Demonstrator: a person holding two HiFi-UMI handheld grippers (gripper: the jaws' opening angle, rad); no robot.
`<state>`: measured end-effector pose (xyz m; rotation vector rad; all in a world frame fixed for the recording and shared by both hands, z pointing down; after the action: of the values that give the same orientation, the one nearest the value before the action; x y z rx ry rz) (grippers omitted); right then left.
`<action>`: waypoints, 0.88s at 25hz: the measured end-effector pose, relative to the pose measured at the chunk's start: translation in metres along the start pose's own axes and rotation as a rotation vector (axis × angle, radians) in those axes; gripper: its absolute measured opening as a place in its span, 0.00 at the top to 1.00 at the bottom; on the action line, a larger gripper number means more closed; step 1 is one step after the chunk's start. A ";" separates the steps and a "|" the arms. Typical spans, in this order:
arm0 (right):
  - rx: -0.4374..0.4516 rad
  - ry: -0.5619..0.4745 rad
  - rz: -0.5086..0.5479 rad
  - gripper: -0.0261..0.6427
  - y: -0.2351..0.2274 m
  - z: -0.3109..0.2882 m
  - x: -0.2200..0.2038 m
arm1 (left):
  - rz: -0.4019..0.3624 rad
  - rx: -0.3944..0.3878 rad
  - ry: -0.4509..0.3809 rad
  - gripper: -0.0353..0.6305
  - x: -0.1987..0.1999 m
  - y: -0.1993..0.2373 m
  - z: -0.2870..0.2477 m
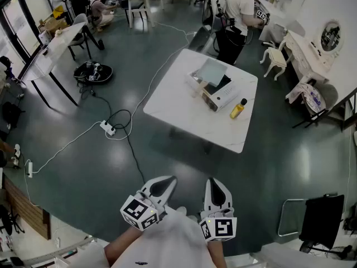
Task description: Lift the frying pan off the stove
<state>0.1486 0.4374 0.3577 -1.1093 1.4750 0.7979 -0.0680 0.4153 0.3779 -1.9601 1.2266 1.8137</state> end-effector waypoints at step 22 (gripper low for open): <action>-0.069 0.079 -0.030 0.96 0.093 -0.066 0.006 | -0.038 -0.053 0.049 0.94 0.036 0.089 0.057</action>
<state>0.0380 0.4074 0.3571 -1.2242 1.5020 0.7976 -0.1730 0.3801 0.3657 -2.0533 1.1582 1.8089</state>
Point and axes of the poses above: the fingertips, and each gripper's own axes: z backward along the fingers, y to its left, x out of its top, the point moved 10 cm from there along z, backward along the fingers, and after that the axes turned 7 degrees about y, right-handed, at the moved point
